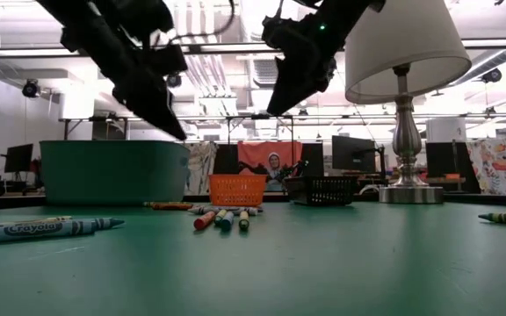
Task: Sort crayons
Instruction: Put the orange crayon into the green bin
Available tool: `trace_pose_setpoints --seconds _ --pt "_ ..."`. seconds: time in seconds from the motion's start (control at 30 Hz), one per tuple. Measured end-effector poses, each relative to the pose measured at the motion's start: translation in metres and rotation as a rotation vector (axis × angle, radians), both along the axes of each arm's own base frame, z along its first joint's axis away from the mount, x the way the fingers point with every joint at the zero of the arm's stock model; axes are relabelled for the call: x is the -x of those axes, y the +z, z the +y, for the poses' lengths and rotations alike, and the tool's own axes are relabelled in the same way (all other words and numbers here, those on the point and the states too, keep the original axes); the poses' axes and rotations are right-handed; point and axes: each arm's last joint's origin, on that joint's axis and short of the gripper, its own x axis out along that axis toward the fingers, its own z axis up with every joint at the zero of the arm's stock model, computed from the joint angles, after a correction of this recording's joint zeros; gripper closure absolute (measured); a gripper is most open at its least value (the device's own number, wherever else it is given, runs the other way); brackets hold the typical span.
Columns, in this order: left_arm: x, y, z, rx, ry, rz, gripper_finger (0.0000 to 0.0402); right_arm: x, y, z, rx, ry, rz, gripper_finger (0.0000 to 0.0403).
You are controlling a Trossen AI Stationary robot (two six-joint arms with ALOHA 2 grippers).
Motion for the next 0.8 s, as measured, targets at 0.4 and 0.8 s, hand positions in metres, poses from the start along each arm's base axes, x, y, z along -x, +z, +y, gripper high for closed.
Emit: trace_pose_setpoints --seconds 0.4,0.8 --pt "-0.036 -0.039 0.004 0.019 -0.052 0.333 0.0255 0.011 -0.003 0.008 -0.020 -0.001 0.105 0.0266" --pt "-0.055 -0.069 0.008 -0.013 -0.076 0.468 0.0240 0.012 -0.005 0.008 -0.022 -0.005 0.112 0.0262"
